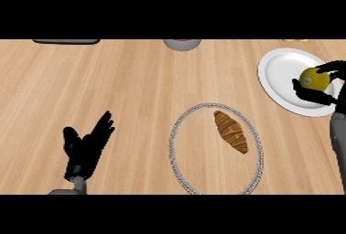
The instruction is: Pick the lemon from the placemat and place it in the plate
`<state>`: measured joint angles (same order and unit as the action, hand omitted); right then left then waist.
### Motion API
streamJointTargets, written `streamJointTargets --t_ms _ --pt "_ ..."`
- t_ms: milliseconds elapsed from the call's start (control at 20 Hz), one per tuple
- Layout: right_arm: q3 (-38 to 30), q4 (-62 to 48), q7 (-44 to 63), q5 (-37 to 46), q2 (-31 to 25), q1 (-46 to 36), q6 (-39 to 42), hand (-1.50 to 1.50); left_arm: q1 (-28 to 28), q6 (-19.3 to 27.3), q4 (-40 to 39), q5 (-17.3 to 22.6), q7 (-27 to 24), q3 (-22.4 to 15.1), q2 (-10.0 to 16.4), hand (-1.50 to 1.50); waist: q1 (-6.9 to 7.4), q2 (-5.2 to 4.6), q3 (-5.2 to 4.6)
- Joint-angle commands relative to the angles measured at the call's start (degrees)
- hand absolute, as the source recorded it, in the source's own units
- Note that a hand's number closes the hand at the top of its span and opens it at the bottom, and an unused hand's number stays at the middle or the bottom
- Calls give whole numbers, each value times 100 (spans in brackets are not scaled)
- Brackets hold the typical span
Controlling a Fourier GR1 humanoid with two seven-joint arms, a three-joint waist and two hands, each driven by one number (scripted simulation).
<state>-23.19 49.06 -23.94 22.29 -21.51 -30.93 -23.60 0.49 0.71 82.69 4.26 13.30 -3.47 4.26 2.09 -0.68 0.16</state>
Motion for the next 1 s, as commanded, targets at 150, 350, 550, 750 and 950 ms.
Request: streamJointTargets --t_ms 150,350,550,750,950 --pt "-583 -2237 -1174 -231 -709 -1111 -43 150 -292 99 -52 -106 90 -55 -88 0 99 -59 11" --pt "-466 -2956 -305 117 -1155 -1266 14 150 -143 -24 138 -113 213 -126 30 0 254 -108 14" --pt "205 -3494 176 830 -1360 -1469 404 -150 -236 46 70 -187 107 -199 -88 0 411 -165 14" --pt "78 -3738 -166 660 -1309 -1623 941 -150 -242 -15 -133 -168 -26 -253 -183 0 387 -190 31" --pt "-309 -3736 -809 235 -1346 -1626 1401 -150 -331 -51 -59 -91 24 -148 -109 0 324 -185 46"
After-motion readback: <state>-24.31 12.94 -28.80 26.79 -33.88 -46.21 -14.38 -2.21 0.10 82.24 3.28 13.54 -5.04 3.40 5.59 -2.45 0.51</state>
